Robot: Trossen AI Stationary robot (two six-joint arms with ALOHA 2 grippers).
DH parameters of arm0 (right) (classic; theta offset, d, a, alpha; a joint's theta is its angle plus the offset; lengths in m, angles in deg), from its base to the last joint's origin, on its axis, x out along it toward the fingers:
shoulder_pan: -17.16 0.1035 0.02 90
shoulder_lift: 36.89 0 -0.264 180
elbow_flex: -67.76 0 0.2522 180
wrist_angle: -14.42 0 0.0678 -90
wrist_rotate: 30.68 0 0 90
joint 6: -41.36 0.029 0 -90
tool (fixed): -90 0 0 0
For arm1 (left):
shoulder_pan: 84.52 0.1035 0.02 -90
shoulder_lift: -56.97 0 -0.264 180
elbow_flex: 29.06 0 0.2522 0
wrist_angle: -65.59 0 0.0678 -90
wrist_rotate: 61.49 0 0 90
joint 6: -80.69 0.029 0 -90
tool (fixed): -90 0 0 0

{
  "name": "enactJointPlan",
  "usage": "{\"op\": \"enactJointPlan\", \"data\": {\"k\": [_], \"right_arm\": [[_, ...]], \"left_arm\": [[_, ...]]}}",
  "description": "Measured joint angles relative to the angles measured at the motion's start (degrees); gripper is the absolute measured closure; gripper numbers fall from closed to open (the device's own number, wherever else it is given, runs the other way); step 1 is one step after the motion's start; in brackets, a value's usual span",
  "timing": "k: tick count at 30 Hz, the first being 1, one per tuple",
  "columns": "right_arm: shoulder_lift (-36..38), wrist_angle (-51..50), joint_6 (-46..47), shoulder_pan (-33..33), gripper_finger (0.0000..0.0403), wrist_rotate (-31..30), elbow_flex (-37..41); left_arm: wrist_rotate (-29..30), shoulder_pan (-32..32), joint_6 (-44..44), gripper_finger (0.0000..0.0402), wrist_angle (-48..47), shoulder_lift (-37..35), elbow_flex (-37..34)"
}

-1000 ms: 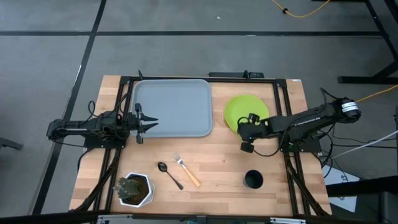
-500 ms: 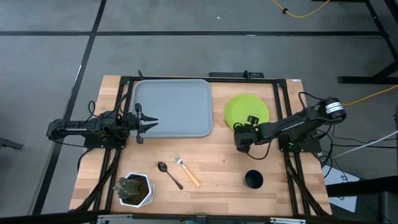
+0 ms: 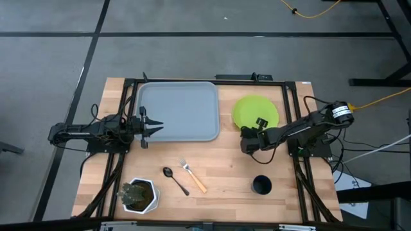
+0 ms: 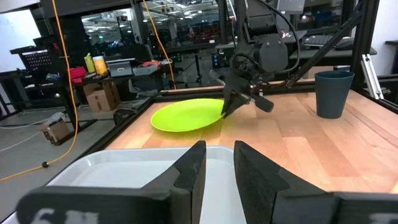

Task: Pick and place plate/cup/fork/spoon on tray
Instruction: Put the green plate on the blue serving tray

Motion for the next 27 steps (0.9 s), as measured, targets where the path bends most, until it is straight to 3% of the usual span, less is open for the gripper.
{"op": "enactJointPlan", "data": {"k": [6, 12, 18, 21, 27], "right_arm": [[0.6, 1.1, -11.2, 0.2, 0.0399, -7.8, -8.0], [0.1, 12.6, -32.1, -0.9, 0.0399, -9.1, -15.2], [-5.7, 25.2, -51.7, -4.0, 0.0399, 0.3, -21.0], [-12.3, 25.7, -55.5, -5.9, 0.0399, 5.0, -26.1], [-27.2, 21.8, -61.3, -7.5, 0.0399, 7.9, -40.0]], "left_arm": [[0.0, 0.0, 0.0, 0.0325, 0.0, 0.0, 0.0], [0.0, 0.0, 0.0, 0.0325, 0.0, 0.0, 0.0], [0.0, 0.0, 0.0, 0.0325, 0.0, 0.0, 0.0], [0.0, 0.0, 0.0, 0.0325, 0.0, 0.0, 0.0], [0.0, 0.0, 0.0, 0.0325, 0.0, 0.0, 0.0]]}}
